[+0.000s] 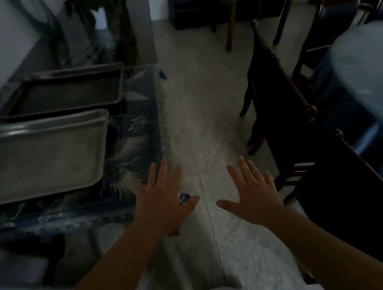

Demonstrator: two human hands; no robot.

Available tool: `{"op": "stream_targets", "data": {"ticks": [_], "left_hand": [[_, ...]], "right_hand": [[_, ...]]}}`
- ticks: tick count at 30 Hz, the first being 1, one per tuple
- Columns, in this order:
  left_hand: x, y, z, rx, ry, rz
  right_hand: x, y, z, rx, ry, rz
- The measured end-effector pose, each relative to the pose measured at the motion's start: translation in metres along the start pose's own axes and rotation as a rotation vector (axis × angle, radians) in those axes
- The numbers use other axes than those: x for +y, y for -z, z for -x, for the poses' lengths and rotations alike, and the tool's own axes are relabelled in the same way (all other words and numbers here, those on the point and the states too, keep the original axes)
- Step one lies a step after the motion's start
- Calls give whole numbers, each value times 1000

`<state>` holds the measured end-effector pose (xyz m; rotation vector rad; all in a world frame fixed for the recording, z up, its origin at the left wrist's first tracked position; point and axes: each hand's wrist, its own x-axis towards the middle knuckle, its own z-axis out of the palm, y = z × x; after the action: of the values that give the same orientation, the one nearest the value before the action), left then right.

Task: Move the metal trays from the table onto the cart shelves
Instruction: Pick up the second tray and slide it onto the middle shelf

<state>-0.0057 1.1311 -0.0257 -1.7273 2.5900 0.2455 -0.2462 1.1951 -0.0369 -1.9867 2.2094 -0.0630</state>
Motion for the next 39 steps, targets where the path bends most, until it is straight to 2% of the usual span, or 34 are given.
{"op": "stream_targets", "data": {"ticks": [7, 14, 21, 29, 39], "left_hand": [[55, -4, -83, -18, 2, -26], [65, -8, -171, -52, 28, -15], [41, -5, -316, -38, 62, -3], [21, 42, -463, -58, 49, -2], [20, 37, -652, -71, 88, -21]], "right_hand": [[73, 19, -59, -57, -36, -6], [112, 16, -145, -80, -9, 11], [136, 17, -298, -57, -7, 51], [163, 43, -443, -49, -59, 36], [218, 28, -645, -142, -47, -24]]}}
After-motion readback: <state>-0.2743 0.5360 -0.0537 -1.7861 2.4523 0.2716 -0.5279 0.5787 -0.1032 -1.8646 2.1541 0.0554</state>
